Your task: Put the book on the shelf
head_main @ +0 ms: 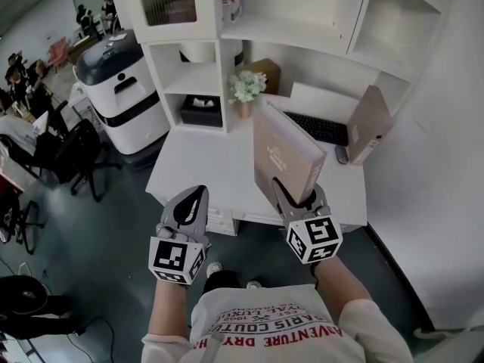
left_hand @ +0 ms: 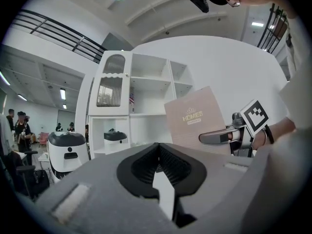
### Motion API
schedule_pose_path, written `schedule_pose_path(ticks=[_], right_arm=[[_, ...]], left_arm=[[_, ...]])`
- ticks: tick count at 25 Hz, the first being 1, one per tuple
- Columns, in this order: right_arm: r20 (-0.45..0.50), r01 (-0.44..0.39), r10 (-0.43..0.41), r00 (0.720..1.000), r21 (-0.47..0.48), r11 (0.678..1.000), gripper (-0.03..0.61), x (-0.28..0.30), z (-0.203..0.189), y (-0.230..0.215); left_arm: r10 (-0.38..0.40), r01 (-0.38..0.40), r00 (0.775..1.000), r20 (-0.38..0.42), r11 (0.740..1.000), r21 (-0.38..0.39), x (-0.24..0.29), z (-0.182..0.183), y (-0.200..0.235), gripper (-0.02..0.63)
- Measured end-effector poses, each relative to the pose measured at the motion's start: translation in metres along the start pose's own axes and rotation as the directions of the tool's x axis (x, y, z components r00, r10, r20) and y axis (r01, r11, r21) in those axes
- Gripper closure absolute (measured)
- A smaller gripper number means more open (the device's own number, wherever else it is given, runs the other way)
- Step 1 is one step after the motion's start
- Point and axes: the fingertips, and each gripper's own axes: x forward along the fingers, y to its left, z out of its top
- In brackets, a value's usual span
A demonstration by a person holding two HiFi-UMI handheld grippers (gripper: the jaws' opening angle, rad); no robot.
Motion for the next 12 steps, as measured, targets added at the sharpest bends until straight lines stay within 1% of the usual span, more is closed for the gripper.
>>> schedule_pose_path(ticks=[3, 7, 12], right_arm=[[0.008, 0.036, -0.036, 0.999, -0.003, 0.999, 0.400, 0.026, 0.006, -0.013], [0.029, 0.099, -0.098, 0.995, -0.027, 0.995, 0.400, 0.069, 0.024, -0.027], [0.058, 0.200, -0.197, 0.979, -0.040, 0.979, 0.400, 0.122, 0.060, -0.045]], left_arm=[[-0.042, 0.042, 0.999, 0.020, 0.999, 0.008, 0.031, 0.004, 0.019, 0.607], [-0.119, 0.118, 0.992, 0.043, 0.993, 0.029, 0.079, 0.012, 0.053, 0.609], [-0.228, 0.224, 0.972, 0.060, 0.972, 0.068, 0.136, 0.030, 0.093, 0.609]])
